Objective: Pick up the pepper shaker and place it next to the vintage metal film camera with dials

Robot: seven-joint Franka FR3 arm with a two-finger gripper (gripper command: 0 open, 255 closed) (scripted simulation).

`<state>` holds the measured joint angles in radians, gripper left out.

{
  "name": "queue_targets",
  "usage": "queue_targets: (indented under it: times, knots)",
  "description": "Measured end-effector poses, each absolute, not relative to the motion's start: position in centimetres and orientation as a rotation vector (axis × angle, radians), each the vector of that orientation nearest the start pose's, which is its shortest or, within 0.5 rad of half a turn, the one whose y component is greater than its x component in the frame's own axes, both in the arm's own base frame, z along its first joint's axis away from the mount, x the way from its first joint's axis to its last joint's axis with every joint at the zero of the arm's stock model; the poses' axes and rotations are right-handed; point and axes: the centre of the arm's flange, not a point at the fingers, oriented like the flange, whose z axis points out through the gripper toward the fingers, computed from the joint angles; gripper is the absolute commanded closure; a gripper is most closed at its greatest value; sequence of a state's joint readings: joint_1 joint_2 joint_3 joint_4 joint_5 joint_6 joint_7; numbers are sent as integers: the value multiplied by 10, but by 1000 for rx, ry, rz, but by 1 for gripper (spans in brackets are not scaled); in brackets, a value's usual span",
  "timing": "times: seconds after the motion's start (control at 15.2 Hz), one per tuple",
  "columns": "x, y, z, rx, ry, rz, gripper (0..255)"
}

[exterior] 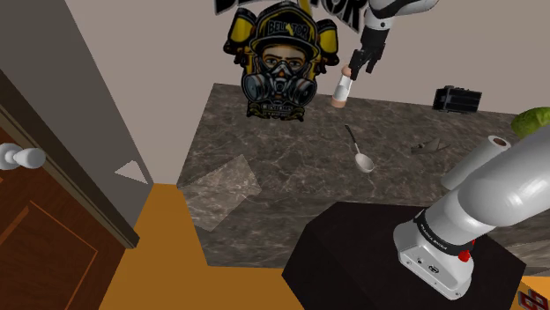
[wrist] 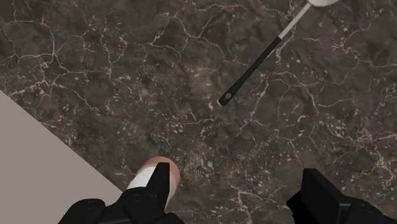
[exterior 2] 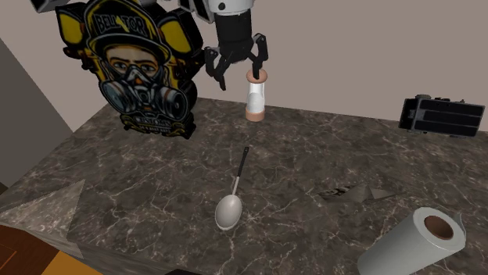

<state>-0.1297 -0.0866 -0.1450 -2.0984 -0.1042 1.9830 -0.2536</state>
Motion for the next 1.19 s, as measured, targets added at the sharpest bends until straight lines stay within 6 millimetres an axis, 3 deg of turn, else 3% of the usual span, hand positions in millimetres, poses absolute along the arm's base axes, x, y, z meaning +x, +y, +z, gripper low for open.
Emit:
queue_targets:
  times: [0.4, 0.73, 1.19]
  knots:
    - [555, -202, 442, -3255, 11, 46, 0]
    - [588, -240, 431, -3285, 48, 19, 0]
    - [591, -248, 399, -3289, 52, 16, 0]
